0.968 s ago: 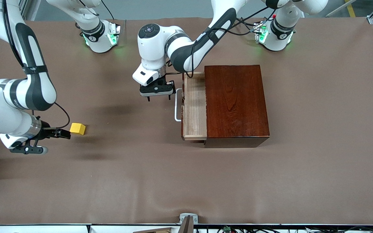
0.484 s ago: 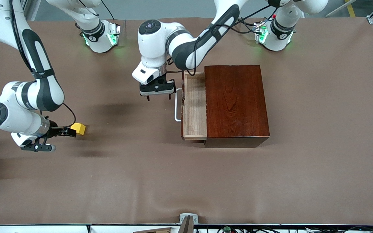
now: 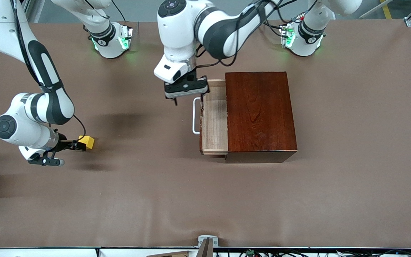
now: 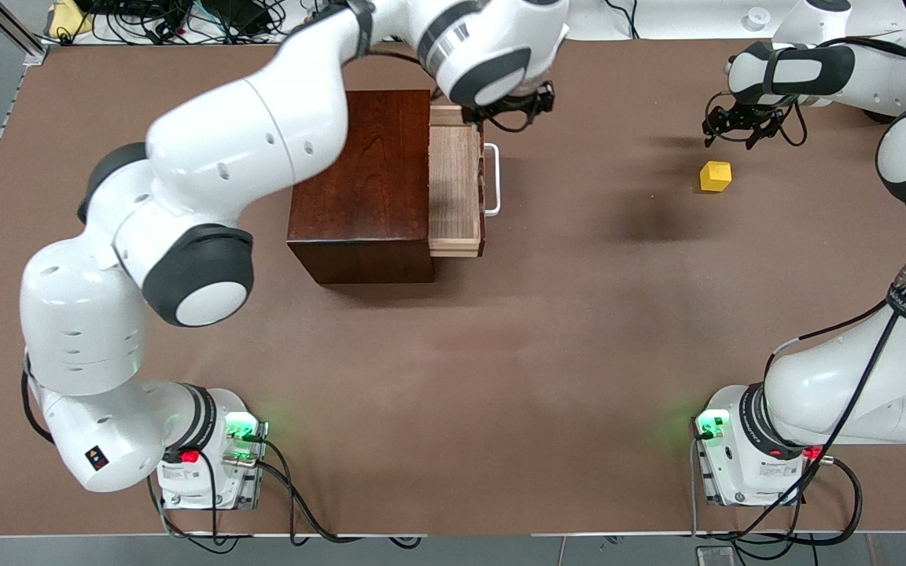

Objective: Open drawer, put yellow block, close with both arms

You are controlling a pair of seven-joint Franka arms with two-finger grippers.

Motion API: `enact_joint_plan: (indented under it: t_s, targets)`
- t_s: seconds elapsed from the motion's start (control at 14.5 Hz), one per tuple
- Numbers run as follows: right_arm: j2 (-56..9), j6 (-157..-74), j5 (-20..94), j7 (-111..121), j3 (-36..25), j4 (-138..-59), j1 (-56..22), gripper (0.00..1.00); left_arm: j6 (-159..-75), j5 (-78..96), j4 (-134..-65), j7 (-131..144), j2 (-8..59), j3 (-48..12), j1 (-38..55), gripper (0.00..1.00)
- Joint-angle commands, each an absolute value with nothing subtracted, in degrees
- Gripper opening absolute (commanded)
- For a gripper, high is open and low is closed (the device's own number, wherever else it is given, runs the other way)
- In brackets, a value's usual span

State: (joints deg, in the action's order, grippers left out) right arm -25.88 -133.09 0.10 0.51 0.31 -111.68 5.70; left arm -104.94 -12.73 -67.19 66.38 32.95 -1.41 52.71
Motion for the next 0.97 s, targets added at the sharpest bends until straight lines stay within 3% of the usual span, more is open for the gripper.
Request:
enact_joint_plan:
  t_s: [0.0, 0.48, 0.69, 0.9]
  targets:
    - [-24.96, -136.65, 0.79, 0.26, 1.23, -115.21, 6.33, 1.00, -98.37, -12.83, -68.38, 65.39, 28.31, -1.67, 50.11, 1.00]
    - [-24.96, -139.31, 0.79, 0.18, 1.23, -119.00, 6.50, 0.97, -84.13, -15.29, -69.61, 51.60, 20.31, -1.76, 39.65, 1.00]
    - [-24.96, -138.96, 1.05, -0.52, 1.32, -119.18, 6.50, 0.56, -81.83, -14.60, -69.61, 51.42, 17.94, -1.93, 34.38, 1.00]
    - [-24.70, -138.43, 1.05, 0.08, 1.32, -119.18, 6.33, 0.24, -80.33, -13.80, -69.87, 47.29, 16.09, -2.20, 29.72, 1.00]
